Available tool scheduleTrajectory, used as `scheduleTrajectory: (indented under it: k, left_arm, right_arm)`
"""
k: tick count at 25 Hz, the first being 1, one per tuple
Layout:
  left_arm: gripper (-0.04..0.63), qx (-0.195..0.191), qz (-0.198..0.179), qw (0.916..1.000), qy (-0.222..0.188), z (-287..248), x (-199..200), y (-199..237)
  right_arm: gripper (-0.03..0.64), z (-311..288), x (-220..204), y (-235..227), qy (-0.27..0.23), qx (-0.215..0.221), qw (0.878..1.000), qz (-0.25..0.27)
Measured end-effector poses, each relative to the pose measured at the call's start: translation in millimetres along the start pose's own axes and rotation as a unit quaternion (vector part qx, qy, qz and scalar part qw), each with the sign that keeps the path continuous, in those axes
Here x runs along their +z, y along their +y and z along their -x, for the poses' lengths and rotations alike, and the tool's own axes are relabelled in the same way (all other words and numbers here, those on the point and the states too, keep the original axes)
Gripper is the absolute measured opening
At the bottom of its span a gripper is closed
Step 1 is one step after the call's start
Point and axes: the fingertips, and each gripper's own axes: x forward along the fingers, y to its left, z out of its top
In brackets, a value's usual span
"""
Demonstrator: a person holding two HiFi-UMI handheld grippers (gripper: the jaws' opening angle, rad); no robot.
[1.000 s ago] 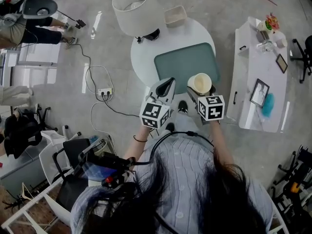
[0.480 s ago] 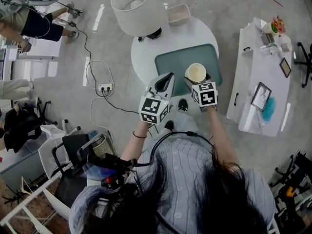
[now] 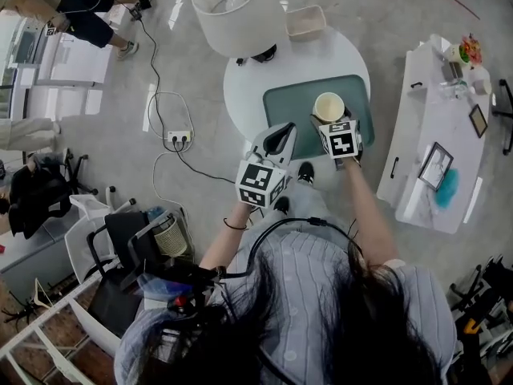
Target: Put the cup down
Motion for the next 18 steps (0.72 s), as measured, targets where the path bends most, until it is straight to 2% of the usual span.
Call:
scheduleTrajectory:
  k: [7,12,18]
  left_arm:
    - [0.018,0.002,-0.003,1.0,0.005,-0.2,-2.7,2.4]
    - [0.018,0.003,-0.005,1.0,0.006,3.6,-3.4,0.1]
    - [0.018,0.003,-0.008,1.0,0.003,6.1,-1.8,-3.6]
  right_arm:
    - [0.396,-15.0,11.9,-22.8,-0.001,-0.019,1.0,0.018]
    - [0.394,-19.1,12.6,-24.7,0.003,-0.01,0.999,0.032]
    - [0.396,-18.8,9.8,-23.8,-0.006,-0.016,1.0,0.025]
